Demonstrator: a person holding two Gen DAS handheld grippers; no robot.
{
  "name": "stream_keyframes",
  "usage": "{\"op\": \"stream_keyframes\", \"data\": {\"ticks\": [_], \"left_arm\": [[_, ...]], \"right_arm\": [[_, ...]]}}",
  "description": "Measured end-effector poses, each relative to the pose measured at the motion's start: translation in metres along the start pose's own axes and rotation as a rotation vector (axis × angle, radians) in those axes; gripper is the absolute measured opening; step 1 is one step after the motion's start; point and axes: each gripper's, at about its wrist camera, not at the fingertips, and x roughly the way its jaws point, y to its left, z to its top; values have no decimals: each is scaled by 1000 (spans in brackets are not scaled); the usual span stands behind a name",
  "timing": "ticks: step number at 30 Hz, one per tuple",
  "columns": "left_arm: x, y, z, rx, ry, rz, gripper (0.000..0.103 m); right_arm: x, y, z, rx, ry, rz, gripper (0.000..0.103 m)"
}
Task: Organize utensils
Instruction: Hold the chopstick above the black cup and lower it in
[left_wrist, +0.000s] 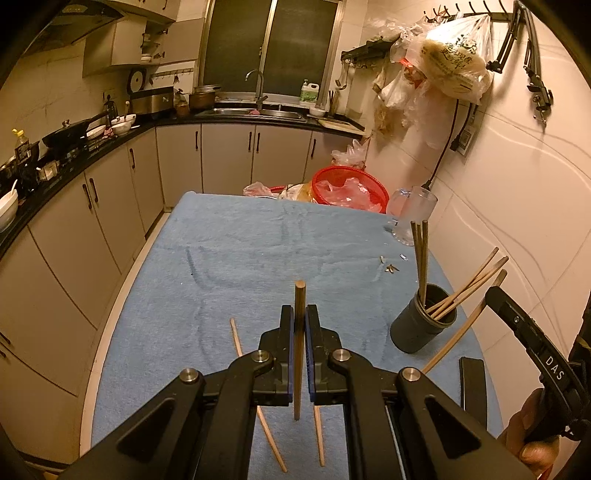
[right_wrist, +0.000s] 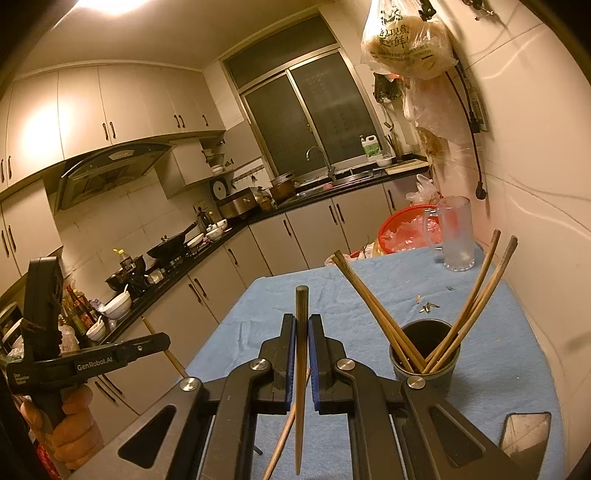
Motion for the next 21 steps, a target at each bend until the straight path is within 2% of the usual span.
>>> {"op": "stream_keyframes", "data": {"ticks": [12, 21], "left_arm": [[-9, -10, 5, 22, -7, -17, 6], [-23, -42, 28, 70, -33, -87, 6]], "right_arm": [[-17, -6, 6, 10, -34, -9, 7], [-44, -22, 34, 19, -114, -49, 7]]}}
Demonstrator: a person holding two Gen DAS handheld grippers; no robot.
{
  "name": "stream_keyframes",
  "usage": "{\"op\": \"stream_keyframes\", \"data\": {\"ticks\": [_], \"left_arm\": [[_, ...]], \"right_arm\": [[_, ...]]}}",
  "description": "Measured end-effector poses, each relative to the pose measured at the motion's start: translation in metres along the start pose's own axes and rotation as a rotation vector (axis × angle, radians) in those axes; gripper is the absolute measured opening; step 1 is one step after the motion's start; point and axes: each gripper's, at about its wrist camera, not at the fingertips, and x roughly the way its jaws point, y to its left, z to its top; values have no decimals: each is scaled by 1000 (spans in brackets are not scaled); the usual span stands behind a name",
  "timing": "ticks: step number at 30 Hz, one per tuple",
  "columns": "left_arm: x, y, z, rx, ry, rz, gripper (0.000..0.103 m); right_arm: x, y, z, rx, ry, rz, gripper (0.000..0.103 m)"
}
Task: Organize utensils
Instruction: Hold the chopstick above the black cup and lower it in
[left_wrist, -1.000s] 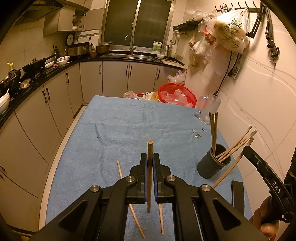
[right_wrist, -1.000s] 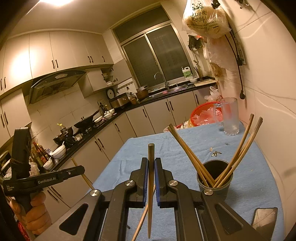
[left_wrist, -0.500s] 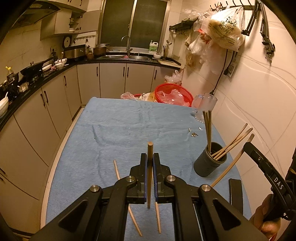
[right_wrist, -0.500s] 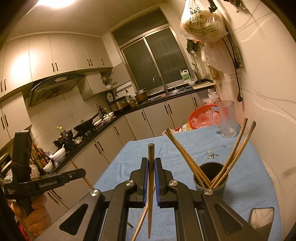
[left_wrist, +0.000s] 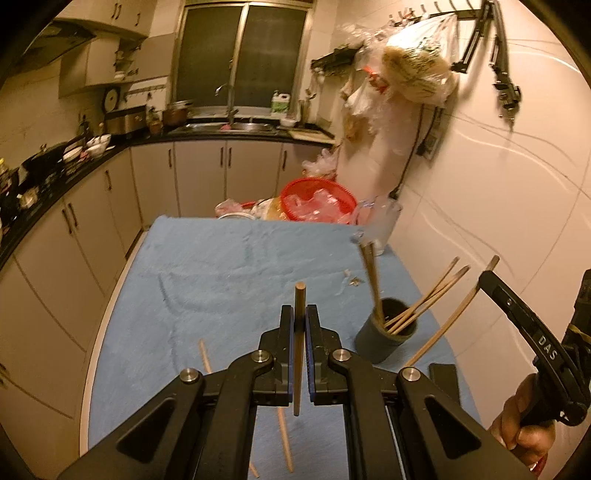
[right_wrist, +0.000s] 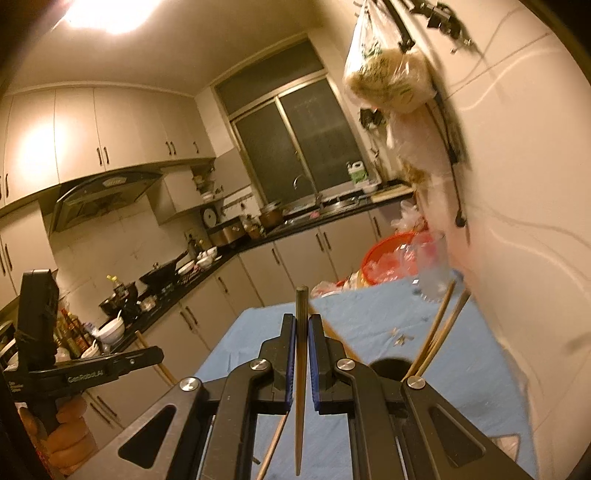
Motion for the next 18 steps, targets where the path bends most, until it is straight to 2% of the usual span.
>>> {"op": "stream_keyframes", "data": {"ticks": [12, 18], "left_arm": [[-11, -54, 64, 47, -75, -111, 6], [0, -79, 89, 54, -90, -148, 6]], "right_arm": [[-20, -26, 63, 3, -144, -82, 7], [-17, -36, 81, -12, -179, -129, 7]]}}
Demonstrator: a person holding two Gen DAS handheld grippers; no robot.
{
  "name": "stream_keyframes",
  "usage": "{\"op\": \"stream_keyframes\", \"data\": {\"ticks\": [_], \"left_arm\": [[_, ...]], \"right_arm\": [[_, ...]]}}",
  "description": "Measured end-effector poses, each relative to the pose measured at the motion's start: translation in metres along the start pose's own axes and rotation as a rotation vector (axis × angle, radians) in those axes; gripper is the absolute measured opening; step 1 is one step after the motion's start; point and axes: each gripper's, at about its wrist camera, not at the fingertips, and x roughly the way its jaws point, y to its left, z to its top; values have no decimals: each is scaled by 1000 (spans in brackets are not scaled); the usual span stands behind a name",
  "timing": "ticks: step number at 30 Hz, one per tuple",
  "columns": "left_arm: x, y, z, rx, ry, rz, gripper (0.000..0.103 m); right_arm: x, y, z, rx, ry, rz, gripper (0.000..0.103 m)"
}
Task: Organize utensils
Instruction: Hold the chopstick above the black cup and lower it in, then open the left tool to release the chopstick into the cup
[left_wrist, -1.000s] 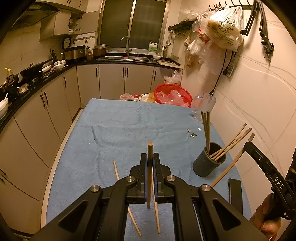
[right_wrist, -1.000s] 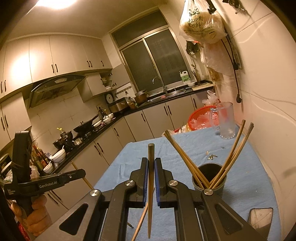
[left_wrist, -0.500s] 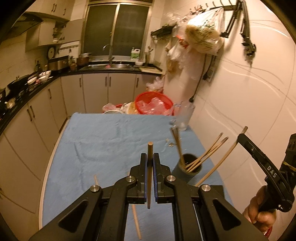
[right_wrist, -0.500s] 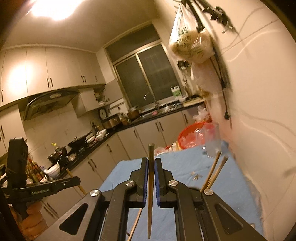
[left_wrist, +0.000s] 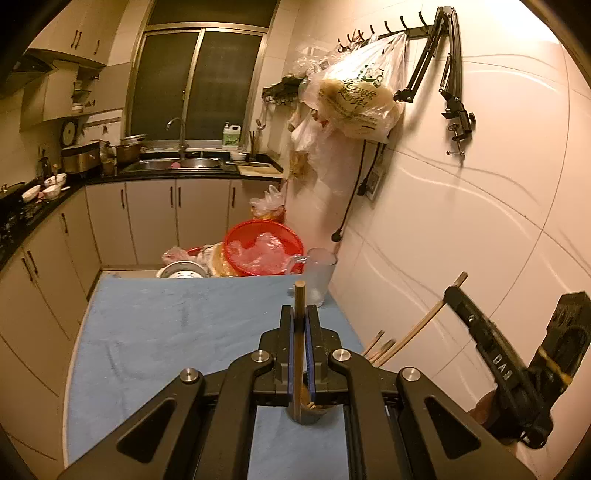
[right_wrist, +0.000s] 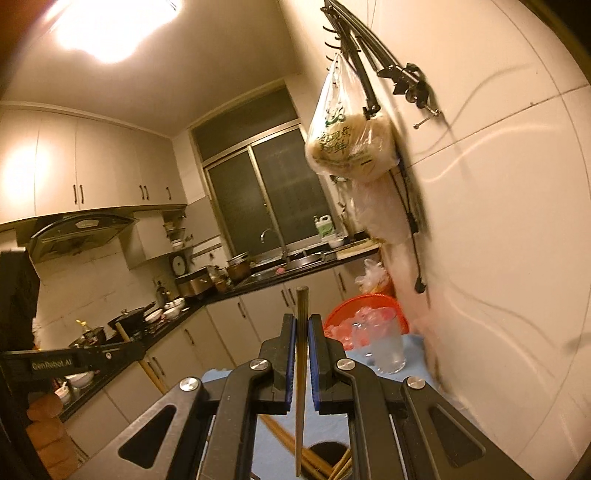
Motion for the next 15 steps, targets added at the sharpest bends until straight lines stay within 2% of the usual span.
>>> {"op": "stream_keyframes", "data": {"ticks": [8, 15], "left_arm": [[51, -12, -4, -18, 25, -13, 6], [93, -2, -25, -46, 124, 2, 6]], "right_arm": [[26, -23, -10, -8, 29, -57, 7], [50, -33, -38, -6, 121, -58, 7]]}}
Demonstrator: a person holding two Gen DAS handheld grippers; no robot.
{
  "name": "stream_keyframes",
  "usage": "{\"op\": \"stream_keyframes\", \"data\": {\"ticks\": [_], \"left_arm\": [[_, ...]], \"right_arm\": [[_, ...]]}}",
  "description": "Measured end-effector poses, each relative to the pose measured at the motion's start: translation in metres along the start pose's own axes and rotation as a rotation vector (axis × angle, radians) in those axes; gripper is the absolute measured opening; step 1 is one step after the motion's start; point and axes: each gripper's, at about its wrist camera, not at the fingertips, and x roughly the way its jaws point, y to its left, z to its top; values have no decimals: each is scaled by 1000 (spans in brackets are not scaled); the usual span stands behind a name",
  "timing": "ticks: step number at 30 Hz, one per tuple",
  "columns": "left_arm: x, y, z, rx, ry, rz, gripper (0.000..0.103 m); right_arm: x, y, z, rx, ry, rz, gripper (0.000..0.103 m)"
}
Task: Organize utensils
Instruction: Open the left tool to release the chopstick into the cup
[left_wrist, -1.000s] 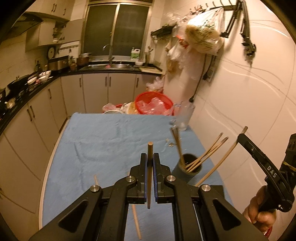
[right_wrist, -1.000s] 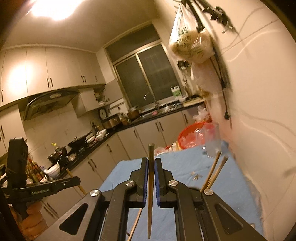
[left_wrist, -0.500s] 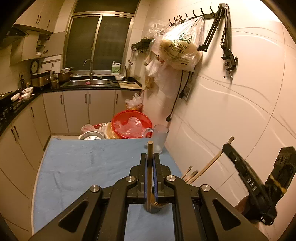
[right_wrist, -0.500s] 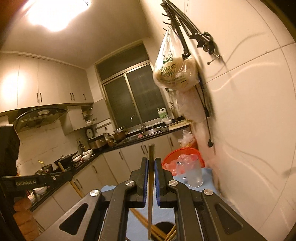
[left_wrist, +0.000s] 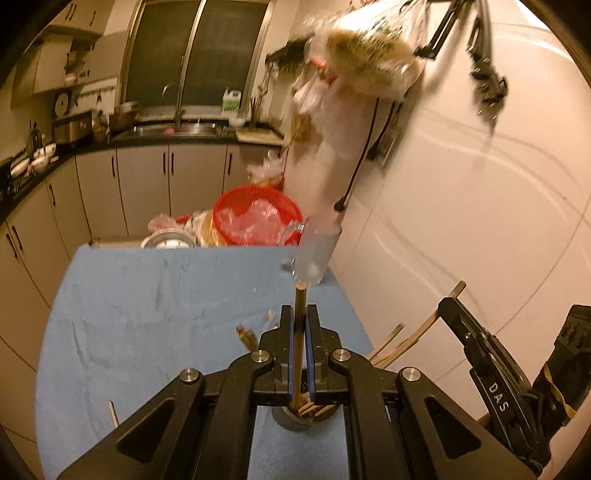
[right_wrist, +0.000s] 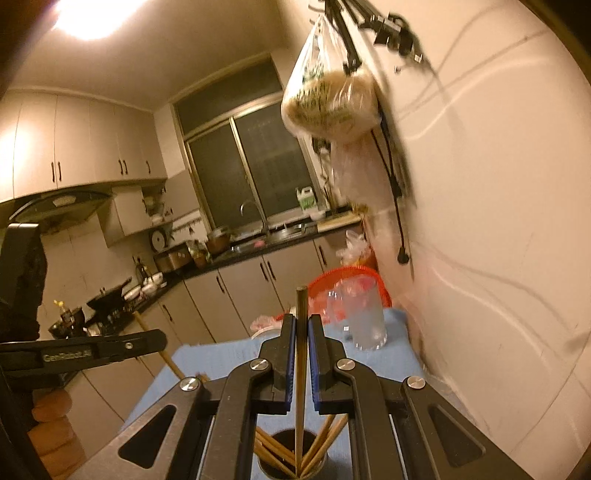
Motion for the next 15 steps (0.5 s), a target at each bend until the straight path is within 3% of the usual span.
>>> {"op": "stream_keyframes", "data": {"ticks": [11, 15], "left_arm": [[25, 11, -26, 13, 75, -8, 6], [10, 15, -26, 5, 55, -21, 16]], "right_arm": [[21, -10, -27, 51, 124, 9, 9], [9, -9, -22, 48, 102, -1, 12]]}}
